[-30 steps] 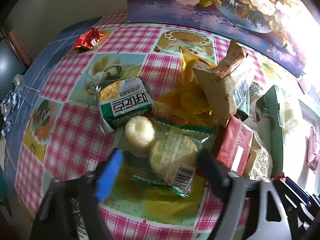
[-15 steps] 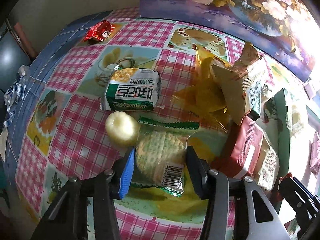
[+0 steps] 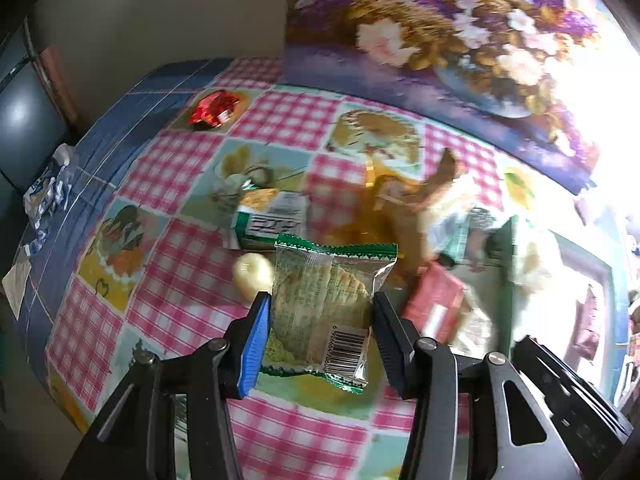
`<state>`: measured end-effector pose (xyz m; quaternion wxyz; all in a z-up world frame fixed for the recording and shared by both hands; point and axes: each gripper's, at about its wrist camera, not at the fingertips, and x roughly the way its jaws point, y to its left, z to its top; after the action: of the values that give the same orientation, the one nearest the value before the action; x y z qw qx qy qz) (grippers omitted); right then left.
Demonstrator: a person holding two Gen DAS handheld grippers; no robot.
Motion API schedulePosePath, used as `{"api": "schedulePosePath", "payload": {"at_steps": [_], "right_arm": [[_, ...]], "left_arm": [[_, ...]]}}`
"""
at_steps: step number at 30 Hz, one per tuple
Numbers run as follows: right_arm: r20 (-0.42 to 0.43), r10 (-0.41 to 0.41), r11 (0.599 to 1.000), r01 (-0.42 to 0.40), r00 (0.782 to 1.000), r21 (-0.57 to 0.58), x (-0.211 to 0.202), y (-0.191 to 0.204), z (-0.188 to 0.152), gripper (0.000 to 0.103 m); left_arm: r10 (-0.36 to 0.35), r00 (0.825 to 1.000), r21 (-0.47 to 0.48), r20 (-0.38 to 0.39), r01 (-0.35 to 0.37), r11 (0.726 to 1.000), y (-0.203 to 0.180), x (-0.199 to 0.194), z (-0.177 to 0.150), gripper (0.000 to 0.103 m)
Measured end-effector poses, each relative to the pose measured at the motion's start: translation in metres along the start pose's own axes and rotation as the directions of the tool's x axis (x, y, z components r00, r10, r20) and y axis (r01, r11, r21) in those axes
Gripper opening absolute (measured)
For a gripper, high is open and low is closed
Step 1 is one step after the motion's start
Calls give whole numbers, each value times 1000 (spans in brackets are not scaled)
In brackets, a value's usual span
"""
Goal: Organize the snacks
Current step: 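Carry the red candy with the right gripper while the left lowers the cracker into the tray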
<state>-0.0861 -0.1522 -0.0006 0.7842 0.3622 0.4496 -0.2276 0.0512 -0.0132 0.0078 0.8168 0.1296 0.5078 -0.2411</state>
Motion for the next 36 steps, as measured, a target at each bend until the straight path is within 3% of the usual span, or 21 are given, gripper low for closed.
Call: {"api": "schedulePosePath", "payload": {"at_steps": [14, 21, 29, 36], "right_arm": [[90, -106, 976, 86, 990, 200, -36, -79, 16, 30], [115, -257, 907, 198, 960, 370, -57, -140, 19, 31], [71, -339, 817, 256, 938, 517, -58, -191, 8, 31], [33, -344, 803, 275, 938, 529, -47, -195, 3, 31]], "left_arm": [[-100, 995, 172, 8, 97, 980, -123, -35, 2, 52], [-139, 990, 230, -40, 144, 962, -180, -22, -18, 52], [-98, 991, 291, -94, 121, 949, -200, 1, -40, 52], [-75, 987, 326, -142, 118, 938, -208, 15, -49, 52]]}}
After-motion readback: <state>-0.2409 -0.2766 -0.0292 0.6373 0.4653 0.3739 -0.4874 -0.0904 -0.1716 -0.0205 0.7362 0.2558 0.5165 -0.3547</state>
